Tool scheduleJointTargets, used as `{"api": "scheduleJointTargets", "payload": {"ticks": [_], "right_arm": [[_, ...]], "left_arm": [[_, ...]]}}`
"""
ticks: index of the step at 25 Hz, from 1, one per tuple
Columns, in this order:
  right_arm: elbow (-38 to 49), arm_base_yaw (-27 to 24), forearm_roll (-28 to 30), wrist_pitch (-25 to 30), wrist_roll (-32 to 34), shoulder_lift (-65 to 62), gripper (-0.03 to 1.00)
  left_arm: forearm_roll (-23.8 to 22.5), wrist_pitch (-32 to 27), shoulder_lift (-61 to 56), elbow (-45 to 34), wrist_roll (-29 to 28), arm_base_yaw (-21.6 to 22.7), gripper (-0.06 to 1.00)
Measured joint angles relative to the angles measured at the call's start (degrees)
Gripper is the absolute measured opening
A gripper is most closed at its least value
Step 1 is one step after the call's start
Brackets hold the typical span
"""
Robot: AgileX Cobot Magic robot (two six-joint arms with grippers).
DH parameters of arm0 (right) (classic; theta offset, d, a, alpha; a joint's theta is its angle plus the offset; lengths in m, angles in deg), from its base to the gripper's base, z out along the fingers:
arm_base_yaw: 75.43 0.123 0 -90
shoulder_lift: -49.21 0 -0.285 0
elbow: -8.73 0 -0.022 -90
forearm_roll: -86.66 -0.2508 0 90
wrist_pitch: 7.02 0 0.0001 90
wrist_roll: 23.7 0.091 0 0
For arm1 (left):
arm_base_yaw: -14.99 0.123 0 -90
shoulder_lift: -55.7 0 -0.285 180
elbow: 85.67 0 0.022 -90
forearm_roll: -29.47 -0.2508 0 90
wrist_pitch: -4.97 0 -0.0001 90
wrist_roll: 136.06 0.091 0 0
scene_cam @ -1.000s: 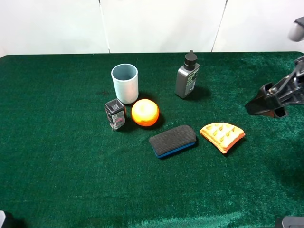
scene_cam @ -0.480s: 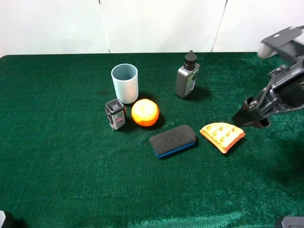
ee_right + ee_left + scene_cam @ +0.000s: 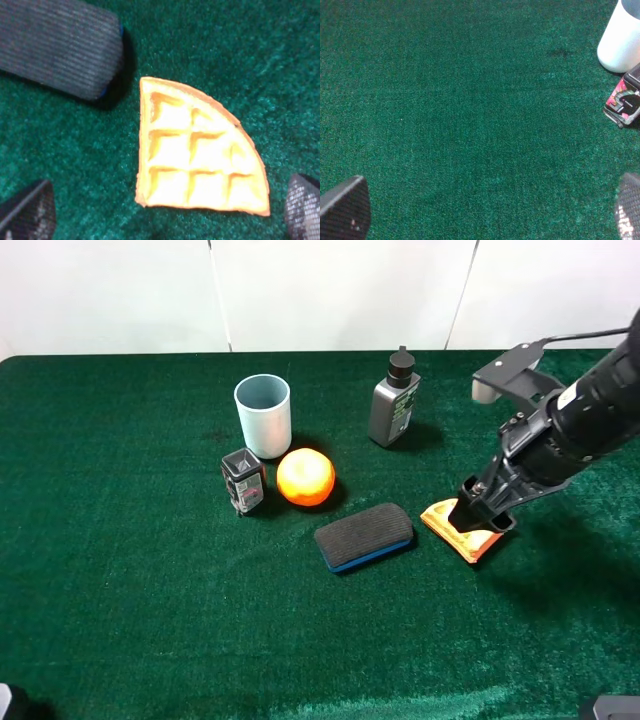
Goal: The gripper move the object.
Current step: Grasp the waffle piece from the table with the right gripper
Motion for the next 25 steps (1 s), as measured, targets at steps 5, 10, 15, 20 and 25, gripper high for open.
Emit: {"api": "scheduleJointTargets", "payload": {"ticks": [5,10,15,20,25], "right_arm": [[0.0,0.0,0.3,-3.1,0.0,3.3,0.70],[0.0,0.0,1.3,-6.0,0.0,5.7,0.70],[0.0,0.0,1.9,-8.6,0.0,7.7,0.70],[0.0,0.0,2.5,-8.9,0.0,9.9,0.70],[0.0,0.0,3.4,-10.5,0.0,11.9,0.70]], "left_arm": [[0.0,0.0,0.0,0.0,0.0,0.0,0.99],[0.0,0.0,0.0,0.0,0.0,0.0,0.99],[0.0,0.0,0.0,0.0,0.0,0.0,0.99],[0.0,0.0,0.0,0.0,0.0,0.0,0.99],[0.0,0.0,0.0,0.0,0.0,0.0,0.99]]}}
